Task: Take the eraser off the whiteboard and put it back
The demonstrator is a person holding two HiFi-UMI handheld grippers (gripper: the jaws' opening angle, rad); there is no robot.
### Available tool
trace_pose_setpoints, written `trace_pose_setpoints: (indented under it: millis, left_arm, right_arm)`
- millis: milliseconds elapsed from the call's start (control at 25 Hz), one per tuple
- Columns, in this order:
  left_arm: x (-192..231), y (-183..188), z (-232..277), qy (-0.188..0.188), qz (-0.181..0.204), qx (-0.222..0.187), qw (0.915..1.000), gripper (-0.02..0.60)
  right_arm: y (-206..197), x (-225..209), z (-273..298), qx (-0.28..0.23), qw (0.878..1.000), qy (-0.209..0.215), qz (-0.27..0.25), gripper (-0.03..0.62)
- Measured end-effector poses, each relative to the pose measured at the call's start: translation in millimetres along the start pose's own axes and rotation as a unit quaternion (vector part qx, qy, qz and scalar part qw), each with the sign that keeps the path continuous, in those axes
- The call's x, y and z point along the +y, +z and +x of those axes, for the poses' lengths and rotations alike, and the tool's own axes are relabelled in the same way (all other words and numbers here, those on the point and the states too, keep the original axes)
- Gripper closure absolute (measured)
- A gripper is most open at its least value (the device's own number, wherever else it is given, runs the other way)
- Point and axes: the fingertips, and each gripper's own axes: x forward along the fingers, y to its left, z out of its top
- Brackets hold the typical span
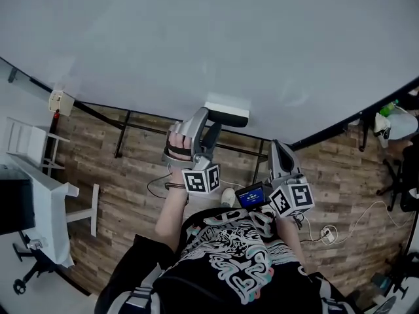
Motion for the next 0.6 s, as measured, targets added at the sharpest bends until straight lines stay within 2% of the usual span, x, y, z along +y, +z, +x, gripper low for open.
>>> trace_pose_setpoints:
  millis: [400, 600]
  left_arm:
    - [-5, 4, 11, -0.003, 0.057, 0.003, 0.9984, 0.164]
    - [-5, 6, 15, -0.004, 0.065, 0.002, 0.9979, 0.158]
  right_arm:
    - [0, 4, 11, -0.004, 0.999, 0.035, 0.013, 0.568]
    - [1, 0, 9, -0.001, 0.999, 0.037, 0.011, 0.568]
